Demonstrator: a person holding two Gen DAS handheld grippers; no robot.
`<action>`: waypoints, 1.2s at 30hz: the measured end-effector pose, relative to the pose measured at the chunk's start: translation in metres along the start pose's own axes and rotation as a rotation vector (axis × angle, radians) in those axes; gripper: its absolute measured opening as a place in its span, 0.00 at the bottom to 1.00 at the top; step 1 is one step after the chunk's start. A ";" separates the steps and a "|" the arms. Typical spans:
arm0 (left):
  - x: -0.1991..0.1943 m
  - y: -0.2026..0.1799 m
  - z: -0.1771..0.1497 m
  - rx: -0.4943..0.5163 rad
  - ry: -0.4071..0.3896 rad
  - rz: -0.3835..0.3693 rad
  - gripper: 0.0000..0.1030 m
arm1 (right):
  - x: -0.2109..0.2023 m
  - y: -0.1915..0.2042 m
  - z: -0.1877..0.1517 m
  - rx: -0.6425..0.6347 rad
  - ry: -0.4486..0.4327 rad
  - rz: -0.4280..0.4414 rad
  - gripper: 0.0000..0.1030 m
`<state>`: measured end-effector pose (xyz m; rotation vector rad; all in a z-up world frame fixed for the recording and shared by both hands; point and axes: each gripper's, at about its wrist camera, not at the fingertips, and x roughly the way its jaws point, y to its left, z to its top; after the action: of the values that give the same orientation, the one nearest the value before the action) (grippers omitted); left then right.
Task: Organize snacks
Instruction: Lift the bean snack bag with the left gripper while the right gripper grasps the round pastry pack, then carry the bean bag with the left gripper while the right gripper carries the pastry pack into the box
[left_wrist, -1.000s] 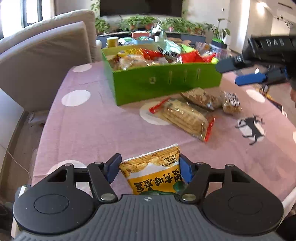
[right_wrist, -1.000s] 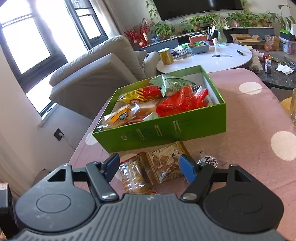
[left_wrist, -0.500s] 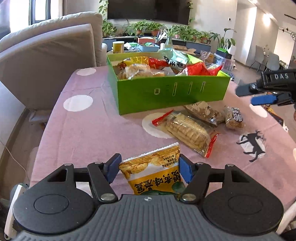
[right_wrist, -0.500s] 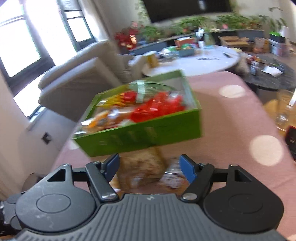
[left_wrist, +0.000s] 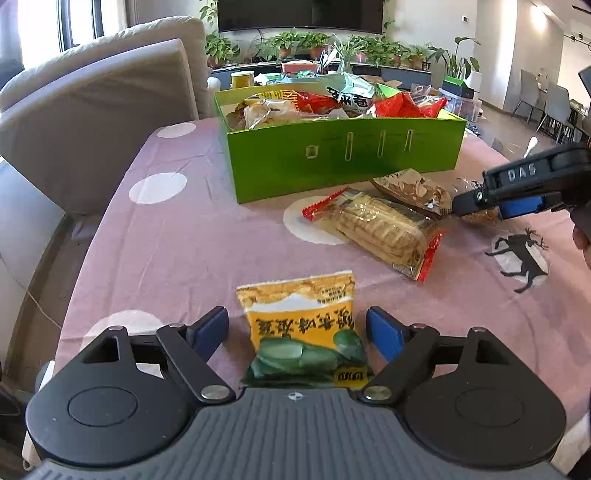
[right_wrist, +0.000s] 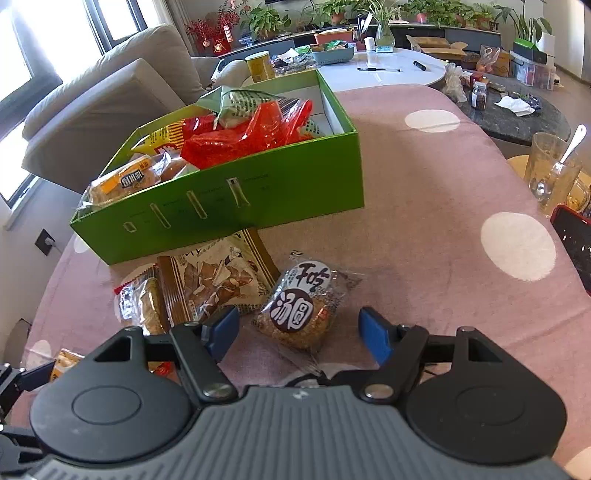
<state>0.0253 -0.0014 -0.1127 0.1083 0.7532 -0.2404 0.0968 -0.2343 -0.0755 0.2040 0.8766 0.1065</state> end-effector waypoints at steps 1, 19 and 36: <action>0.001 0.000 0.001 -0.003 -0.001 0.000 0.76 | 0.000 0.002 -0.001 -0.009 -0.004 -0.009 0.61; -0.030 -0.001 0.019 0.003 -0.084 -0.069 0.47 | -0.036 0.003 0.003 0.003 -0.113 0.106 0.50; -0.031 -0.017 0.095 0.024 -0.214 -0.097 0.48 | -0.064 0.020 0.041 -0.052 -0.238 0.207 0.50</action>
<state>0.0623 -0.0293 -0.0232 0.0674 0.5436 -0.3474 0.0878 -0.2311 0.0022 0.2535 0.6135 0.2918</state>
